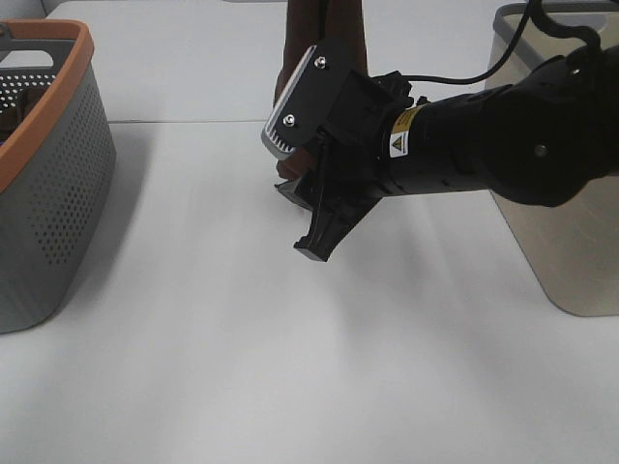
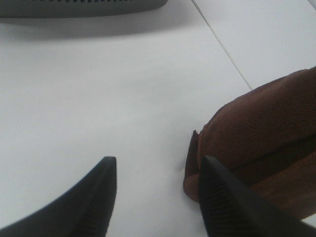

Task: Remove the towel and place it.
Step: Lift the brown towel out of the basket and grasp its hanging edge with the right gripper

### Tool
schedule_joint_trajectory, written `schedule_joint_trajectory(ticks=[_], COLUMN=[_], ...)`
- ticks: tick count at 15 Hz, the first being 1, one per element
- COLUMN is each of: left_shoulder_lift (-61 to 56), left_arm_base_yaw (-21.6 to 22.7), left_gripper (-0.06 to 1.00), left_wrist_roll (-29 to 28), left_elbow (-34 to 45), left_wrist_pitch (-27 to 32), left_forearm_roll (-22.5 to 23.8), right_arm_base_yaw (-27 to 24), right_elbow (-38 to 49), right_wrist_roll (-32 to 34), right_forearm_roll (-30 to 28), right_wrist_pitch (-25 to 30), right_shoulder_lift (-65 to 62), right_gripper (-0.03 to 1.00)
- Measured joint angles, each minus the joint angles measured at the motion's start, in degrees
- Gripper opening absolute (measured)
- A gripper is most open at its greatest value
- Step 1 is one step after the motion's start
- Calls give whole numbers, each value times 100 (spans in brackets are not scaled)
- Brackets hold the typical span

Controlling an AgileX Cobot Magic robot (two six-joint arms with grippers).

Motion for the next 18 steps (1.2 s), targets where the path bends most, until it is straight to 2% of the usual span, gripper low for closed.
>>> schedule_joint_trajectory(ticks=[1,4,6,10,12,13,15,17,18], left_shoulder_lift=[0,0,0,0,0,0,0,0,0], left_arm_base_yaw=[0,0,0,0,0,0,0,0,0], left_gripper=[0,0,0,0,0,0,0,0,0], left_wrist_roll=[0,0,0,0,6,40,69,80,80], left_elbow=[0,0,0,0,0,0,0,0,0], left_wrist_pitch=[0,0,0,0,0,0,0,0,0], left_forearm_roll=[0,0,0,0,0,0,0,0,0], right_arm_base_yaw=[0,0,0,0,0,0,0,0,0], right_elbow=[-63,-321,-556,-676,-791,-842,-894,-922,-922], right_wrist_roll=[-241,-665,-745,-636,218,922,2836,4498,5042], right_forearm_roll=[372,997,1031,458,-309,-1043,-3025,-4377,-4670], right_wrist_pitch=[138,642,1134,1931,2819,3174,3633,3615,3432], right_shoulder_lift=[0,6,6,11,80,86,86,86,86], right_gripper=[50,50,50,49,47,47,47,47,47])
